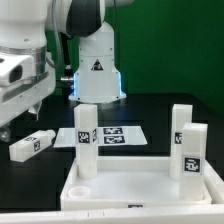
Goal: Assemble desk
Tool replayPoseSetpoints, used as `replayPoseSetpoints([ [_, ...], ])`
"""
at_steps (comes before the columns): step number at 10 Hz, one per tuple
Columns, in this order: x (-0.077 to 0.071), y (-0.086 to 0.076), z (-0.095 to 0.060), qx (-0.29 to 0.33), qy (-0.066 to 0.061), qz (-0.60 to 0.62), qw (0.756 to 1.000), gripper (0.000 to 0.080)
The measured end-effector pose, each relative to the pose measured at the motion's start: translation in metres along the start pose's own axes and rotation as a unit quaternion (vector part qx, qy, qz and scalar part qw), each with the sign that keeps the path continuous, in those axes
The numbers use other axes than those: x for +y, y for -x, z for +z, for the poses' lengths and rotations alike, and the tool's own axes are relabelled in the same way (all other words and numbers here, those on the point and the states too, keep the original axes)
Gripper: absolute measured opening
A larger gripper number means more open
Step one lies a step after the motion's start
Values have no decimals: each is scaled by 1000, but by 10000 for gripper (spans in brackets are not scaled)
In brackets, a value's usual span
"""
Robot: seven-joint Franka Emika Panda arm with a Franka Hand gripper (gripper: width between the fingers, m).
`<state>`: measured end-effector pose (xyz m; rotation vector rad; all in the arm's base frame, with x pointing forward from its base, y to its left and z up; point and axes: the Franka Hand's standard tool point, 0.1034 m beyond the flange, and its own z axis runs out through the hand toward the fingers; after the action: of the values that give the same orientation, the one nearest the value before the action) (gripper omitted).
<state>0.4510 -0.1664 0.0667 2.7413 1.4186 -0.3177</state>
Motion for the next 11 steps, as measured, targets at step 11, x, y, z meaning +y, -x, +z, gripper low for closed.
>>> replayPoseSetpoints([
  [11,-6,-16,9,19,-126,554,822,649],
])
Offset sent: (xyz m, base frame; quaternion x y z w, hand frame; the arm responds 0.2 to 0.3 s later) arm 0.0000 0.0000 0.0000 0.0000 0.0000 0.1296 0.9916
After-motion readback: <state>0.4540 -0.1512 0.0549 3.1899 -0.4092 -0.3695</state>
